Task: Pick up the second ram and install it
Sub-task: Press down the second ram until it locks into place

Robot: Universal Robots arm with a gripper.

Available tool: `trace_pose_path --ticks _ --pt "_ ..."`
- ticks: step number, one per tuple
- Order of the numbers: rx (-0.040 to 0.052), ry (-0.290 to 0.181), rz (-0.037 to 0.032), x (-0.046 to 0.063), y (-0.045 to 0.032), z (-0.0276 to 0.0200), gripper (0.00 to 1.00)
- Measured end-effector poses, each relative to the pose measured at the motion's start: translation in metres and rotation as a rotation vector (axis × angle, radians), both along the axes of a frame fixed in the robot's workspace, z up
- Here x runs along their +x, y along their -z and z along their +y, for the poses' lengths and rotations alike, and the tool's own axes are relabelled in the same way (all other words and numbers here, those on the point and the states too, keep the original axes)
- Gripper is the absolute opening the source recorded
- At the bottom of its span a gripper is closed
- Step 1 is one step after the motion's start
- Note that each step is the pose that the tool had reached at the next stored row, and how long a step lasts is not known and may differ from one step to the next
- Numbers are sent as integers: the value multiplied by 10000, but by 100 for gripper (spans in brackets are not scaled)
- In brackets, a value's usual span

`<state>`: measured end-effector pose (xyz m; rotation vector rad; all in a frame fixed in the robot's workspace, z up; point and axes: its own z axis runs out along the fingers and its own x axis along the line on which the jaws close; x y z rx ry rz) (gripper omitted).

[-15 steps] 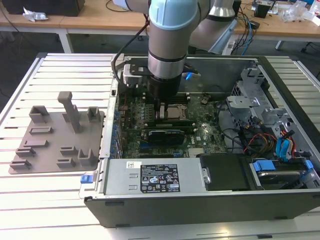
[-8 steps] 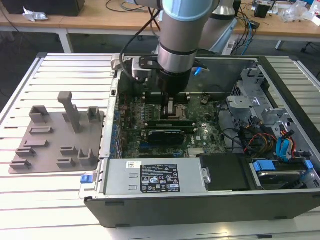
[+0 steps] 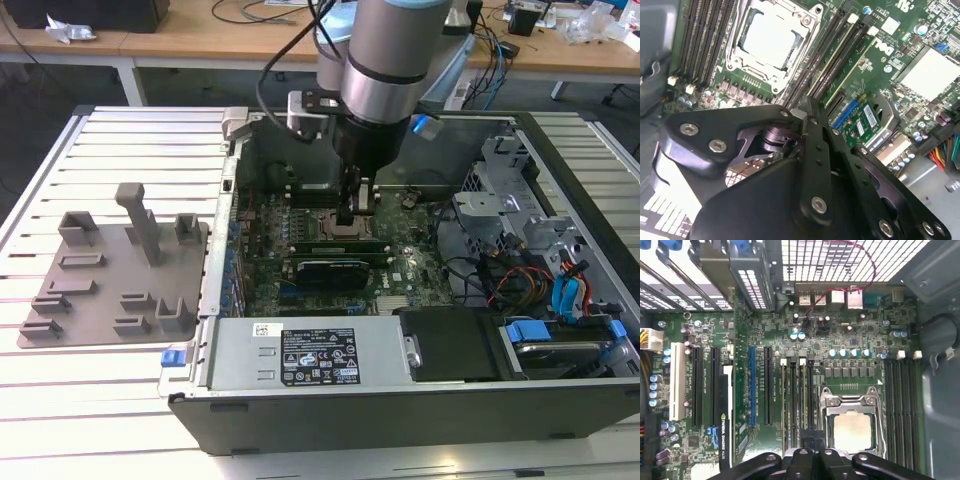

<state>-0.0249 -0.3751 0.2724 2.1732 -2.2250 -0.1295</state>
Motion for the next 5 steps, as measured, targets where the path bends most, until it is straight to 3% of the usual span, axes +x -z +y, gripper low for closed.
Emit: trace_pose_path --ticks 5 --pt "1 0 0 0 -4 0 10"
